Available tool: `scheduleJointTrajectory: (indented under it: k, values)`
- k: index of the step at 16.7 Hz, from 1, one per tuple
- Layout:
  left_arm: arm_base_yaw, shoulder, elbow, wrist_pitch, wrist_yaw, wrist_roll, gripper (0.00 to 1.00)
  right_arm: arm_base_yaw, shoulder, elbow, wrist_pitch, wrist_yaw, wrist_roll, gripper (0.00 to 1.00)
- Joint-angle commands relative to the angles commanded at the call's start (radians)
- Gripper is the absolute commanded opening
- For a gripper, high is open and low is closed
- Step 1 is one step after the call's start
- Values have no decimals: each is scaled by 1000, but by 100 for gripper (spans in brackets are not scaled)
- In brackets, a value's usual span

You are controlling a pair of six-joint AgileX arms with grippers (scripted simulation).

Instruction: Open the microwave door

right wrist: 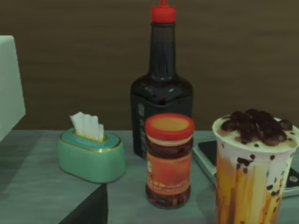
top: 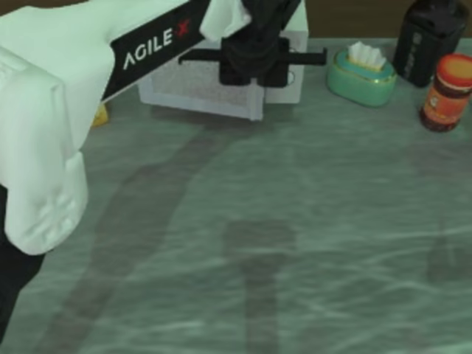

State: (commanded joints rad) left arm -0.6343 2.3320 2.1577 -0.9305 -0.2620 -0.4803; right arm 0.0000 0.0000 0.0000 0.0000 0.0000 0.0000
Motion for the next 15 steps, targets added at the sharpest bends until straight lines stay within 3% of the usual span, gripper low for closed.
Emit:
scheduleJointTrajectory:
  k: [15]
  values:
    - [10,-117,-198,106,50,103,0,0,0,0,0,0,0,100]
